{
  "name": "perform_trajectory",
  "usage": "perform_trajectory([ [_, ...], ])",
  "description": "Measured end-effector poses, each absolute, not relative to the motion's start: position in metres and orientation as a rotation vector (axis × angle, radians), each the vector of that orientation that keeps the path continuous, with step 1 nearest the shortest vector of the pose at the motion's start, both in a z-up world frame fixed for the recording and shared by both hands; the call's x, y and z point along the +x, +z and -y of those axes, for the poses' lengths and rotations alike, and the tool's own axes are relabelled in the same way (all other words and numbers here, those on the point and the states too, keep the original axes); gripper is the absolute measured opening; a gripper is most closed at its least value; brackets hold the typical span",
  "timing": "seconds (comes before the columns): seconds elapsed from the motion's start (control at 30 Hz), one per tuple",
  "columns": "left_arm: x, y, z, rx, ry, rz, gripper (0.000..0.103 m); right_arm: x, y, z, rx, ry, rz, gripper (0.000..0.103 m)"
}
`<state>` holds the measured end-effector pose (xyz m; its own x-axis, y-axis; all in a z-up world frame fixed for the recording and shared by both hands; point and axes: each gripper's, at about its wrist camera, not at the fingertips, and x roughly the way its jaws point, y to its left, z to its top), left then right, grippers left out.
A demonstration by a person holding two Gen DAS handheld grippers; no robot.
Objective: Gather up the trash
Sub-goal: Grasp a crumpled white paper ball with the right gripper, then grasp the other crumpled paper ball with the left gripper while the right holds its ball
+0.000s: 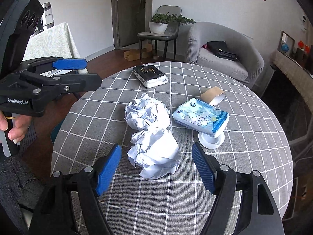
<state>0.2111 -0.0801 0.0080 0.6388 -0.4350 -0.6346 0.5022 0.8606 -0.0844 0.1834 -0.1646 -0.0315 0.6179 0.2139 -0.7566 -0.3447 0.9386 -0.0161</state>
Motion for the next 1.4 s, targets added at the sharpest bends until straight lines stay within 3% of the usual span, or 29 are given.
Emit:
perform_trajectory([
  [0.1, 0.215, -0.003, 0.087, 0.118, -0.551, -0.715, 0.092, 0.189, -0.038, 0.167, -0.147, 0.313, -0.856, 0.059],
  [0.23, 0.216, -0.01, 0.099, 0.151, -0.574, -0.716, 0.092, 0.196, -0.043, 0.168, -0.134, 0.324, -0.883, 0.05],
  [0.9, 0.243, -0.035, 0.152, 0.14, -0.533, -0.808, 0.092, 0.177, -0.014, 0.237, -0.037, 0.207, -0.809, 0.048],
  [1.03, 0.248, -0.039, 0.153, 0.119, -0.527, -0.837, 0.085, 0.175, -0.015, 0.239, -0.041, 0.212, -0.811, 0.048],
  [1.13, 0.248, -0.04, 0.156, 0.126, -0.542, -0.847, 0.061, 0.175, -0.016, 0.24, -0.042, 0.21, -0.813, 0.048],
  [1.4, 0.244, -0.028, 0.133, 0.063, -0.521, -0.81, 0.058, 0.181, -0.011, 0.231, -0.026, 0.22, -0.799, 0.048],
])
